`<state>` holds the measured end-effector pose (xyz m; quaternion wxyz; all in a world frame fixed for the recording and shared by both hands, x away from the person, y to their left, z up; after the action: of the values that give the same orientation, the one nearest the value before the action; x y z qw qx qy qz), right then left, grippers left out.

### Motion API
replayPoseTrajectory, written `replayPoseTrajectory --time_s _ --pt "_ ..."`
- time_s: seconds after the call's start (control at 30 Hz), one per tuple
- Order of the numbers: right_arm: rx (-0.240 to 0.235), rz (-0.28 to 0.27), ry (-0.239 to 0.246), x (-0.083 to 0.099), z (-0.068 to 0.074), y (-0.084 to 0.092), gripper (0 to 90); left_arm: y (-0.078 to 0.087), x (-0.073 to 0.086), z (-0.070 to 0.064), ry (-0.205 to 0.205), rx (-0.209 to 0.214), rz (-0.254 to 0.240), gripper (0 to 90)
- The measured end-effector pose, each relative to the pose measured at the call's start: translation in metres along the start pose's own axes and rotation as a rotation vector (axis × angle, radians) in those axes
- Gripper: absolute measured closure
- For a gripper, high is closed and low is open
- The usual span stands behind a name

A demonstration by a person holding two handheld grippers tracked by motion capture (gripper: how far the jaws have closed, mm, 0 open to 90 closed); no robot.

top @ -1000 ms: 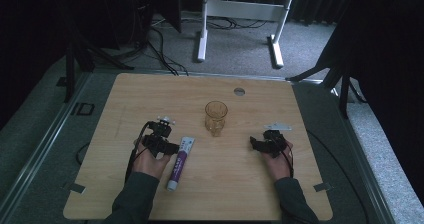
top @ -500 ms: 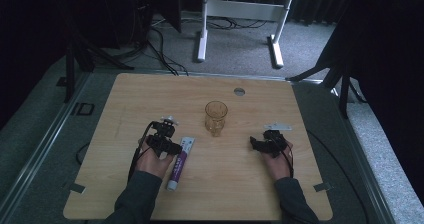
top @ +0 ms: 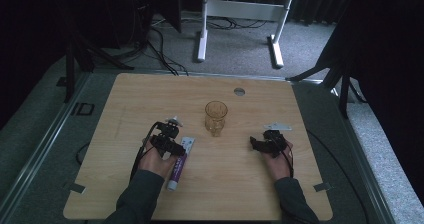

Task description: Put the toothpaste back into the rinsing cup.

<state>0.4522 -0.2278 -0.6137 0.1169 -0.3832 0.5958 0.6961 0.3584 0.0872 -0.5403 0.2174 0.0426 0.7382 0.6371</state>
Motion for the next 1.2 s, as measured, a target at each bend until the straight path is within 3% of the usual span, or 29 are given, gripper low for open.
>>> replayPoseTrajectory --time_s 0.67,1.2 --pt "-0.001 0.0 0.0 0.0 0.0 0.0 26.3 -0.01 -0.003 -0.007 -0.018 0.023 0.068 49.5" --pt "-0.001 0.0 0.0 0.0 0.0 0.0 26.3 -0.016 -0.002 -0.011 -0.03 0.027 0.08 50.6"
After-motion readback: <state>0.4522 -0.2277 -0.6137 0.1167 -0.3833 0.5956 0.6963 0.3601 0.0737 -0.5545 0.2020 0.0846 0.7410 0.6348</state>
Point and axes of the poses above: each handheld gripper's, and its own axes: y roughly backward along the jaws, x roughly out of its underside, z roughly to its left, the point moved 8 cm from there along -y, roughly forward along the jaws, and after that the axes turned 5 degrees about z, right-handed, at the moved point
